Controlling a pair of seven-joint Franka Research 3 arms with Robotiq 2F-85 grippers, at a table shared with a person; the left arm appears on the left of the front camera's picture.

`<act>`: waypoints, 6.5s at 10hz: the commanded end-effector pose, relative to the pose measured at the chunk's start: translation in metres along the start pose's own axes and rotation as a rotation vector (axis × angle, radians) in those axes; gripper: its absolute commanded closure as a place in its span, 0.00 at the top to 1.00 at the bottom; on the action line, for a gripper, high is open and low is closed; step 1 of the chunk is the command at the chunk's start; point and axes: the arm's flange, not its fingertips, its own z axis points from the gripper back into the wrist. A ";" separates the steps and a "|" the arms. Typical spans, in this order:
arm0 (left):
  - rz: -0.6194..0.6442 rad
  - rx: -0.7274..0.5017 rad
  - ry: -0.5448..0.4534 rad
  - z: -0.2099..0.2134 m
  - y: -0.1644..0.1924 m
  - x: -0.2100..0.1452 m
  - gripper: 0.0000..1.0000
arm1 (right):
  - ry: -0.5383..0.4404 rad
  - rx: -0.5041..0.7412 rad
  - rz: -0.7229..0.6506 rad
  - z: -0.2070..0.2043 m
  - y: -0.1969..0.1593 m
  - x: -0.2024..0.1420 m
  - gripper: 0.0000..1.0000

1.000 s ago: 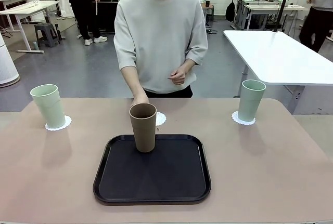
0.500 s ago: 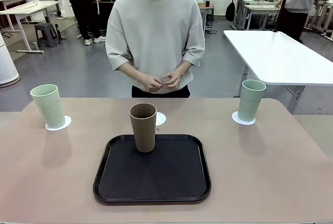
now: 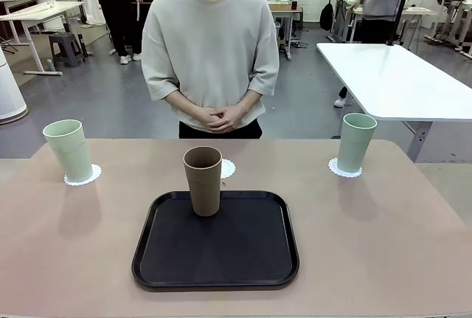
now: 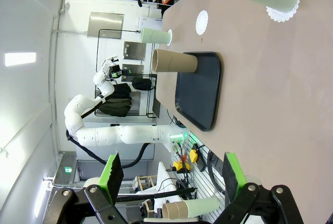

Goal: Place coasters on the table and set cups on them.
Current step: Take one Reusable plastic cup from the Flat Tray and place it on a coaster set by the human.

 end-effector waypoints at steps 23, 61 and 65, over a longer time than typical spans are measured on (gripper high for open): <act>0.002 -0.005 -0.007 0.001 -0.001 -0.002 1.00 | 0.452 -0.735 1.154 -0.395 0.156 0.066 1.00; 0.002 -0.005 -0.007 0.001 -0.001 -0.002 1.00 | 0.154 0.290 1.558 -0.532 -0.019 0.076 1.00; 0.002 -0.005 -0.007 0.001 -0.001 -0.002 1.00 | 0.219 0.310 1.522 -0.563 -0.030 0.078 1.00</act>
